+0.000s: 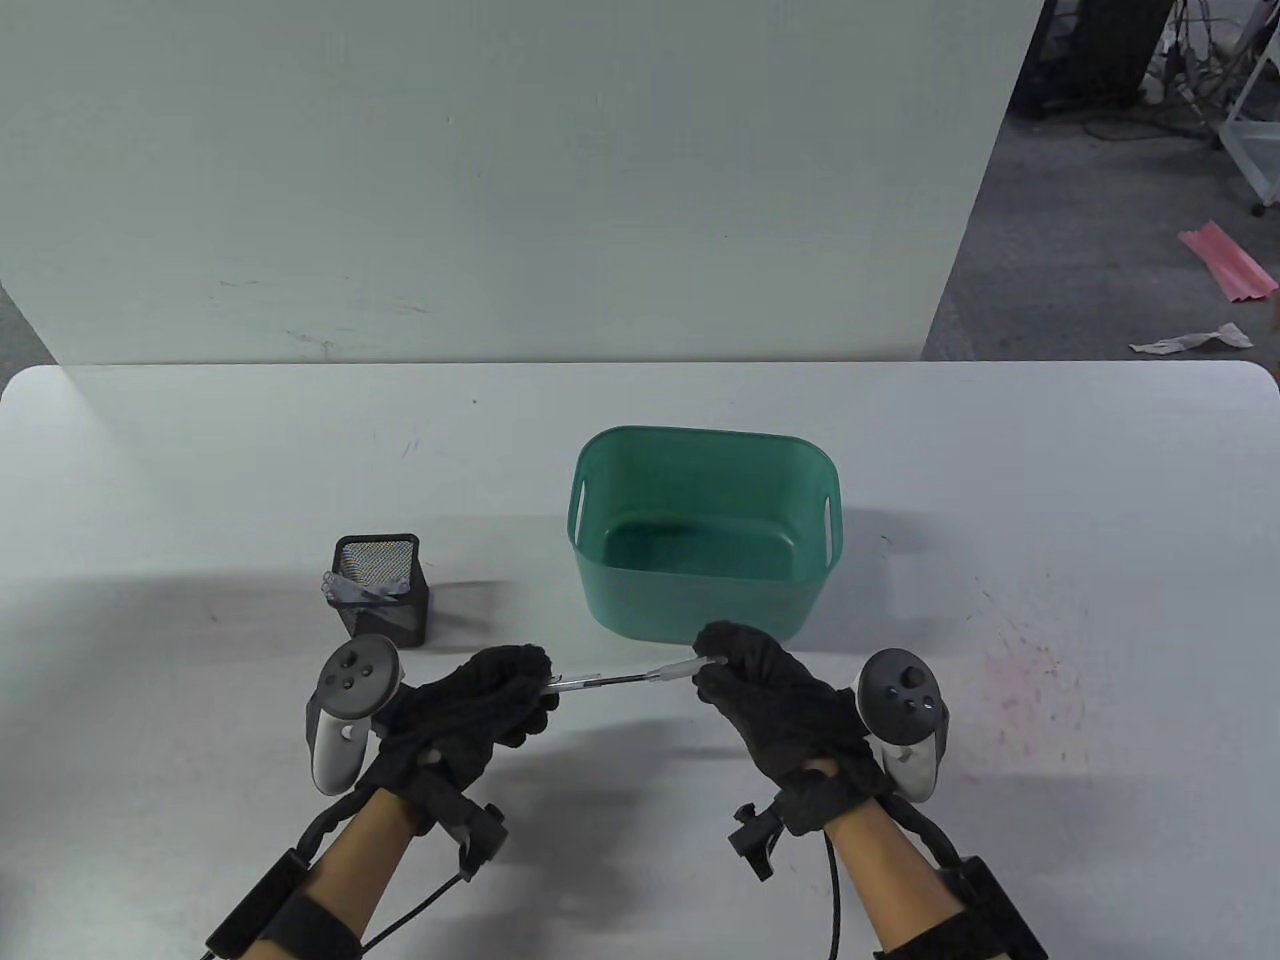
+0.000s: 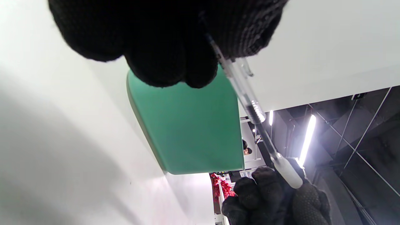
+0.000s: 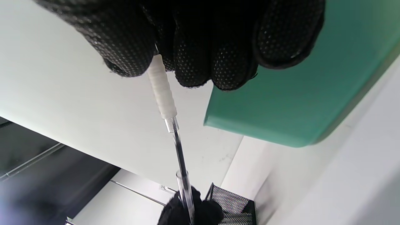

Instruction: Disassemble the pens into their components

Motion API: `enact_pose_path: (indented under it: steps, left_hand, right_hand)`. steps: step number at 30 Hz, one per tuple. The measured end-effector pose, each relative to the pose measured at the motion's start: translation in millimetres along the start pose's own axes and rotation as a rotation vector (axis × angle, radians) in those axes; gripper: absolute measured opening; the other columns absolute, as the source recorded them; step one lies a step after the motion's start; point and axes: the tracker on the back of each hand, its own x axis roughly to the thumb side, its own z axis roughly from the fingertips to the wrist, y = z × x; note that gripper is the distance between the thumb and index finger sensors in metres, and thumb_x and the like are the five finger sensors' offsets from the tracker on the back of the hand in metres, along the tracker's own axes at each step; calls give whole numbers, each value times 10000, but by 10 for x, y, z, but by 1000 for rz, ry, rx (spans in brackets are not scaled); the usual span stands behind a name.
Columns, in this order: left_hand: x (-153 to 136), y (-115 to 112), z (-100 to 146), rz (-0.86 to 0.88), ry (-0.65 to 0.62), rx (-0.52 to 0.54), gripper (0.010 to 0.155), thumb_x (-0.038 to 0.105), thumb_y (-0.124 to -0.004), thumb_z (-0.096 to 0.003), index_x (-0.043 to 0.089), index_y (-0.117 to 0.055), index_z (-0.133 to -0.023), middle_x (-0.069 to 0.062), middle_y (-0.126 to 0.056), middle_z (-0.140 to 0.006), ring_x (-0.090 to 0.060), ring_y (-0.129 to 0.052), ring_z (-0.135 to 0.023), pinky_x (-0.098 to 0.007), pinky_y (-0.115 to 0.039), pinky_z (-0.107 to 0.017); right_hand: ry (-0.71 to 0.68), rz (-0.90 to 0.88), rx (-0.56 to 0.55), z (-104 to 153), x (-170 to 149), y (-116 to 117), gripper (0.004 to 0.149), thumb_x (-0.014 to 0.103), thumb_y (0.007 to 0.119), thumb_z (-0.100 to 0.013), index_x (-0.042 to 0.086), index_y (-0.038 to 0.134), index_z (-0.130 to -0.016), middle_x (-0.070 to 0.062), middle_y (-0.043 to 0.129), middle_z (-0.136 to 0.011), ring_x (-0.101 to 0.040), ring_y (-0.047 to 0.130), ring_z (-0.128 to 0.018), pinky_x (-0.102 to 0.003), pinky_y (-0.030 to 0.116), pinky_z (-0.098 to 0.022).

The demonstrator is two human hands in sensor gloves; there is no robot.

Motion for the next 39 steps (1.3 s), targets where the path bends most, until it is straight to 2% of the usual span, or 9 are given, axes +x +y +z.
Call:
enact_pose_path:
  steps: [6, 12, 15, 24, 31, 39]
  left_hand:
    - [40, 45, 32, -2, -13, 25, 413, 364, -782, -530, 317, -747, -939, -59, -944, -892, -261, -1022, -667, -544, -845, -534]
    - [75, 58, 37, -42, -14, 46, 414, 353, -770, -534, 306, -746, -945, -64, -944, -896, -265, -1023, -670, -545, -845, -533]
    - [98, 68, 41, -78, -17, 54, 415, 345, -766, -535, 301, -748, -947, -70, -946, -898, -269, -1027, -669, -547, -848, -530]
    - [113, 172, 91, -183, -22, 99, 415, 342, -772, -534, 295, -756, -945, -76, -950, -894, -275, -1028, -667, -551, -847, -525]
    - [125, 252, 107, -190, -30, 130, 412, 351, -777, -535, 293, -763, -942, -70, -955, -887, -272, -1031, -661, -548, -846, -524]
    - [136, 299, 124, -182, -44, 148, 413, 374, -793, -530, 289, -772, -934, -60, -967, -870, -262, -1039, -647, -542, -852, -518]
  right_hand:
    - [-35, 49, -167, -61, 194, -259, 472, 388, 770, -598, 153, 666, -995, -124, 818, -860, -353, 856, -739, -533, 770, -548]
    - [61, 124, -304, -320, 378, -429, 466, 382, 771, -600, 150, 679, -992, -129, 825, -852, -356, 857, -732, -531, 768, -545]
    - [138, 167, -375, -484, 446, -440, 467, 384, 773, -599, 146, 682, -990, -130, 830, -845, -355, 861, -725, -527, 772, -541]
    - [359, 178, -466, -989, 465, -363, 466, 391, 763, -613, 146, 681, -1001, -132, 826, -859, -359, 858, -732, -523, 773, -541]
    - [405, 156, -436, -1116, 411, -296, 539, 432, 748, -622, 149, 605, -1059, -149, 778, -926, -387, 815, -795, -531, 756, -559]
    - [236, 330, -281, -927, 529, -228, 509, 418, 752, -616, 142, 655, -1032, -168, 768, -954, -420, 788, -841, -585, 717, -598]
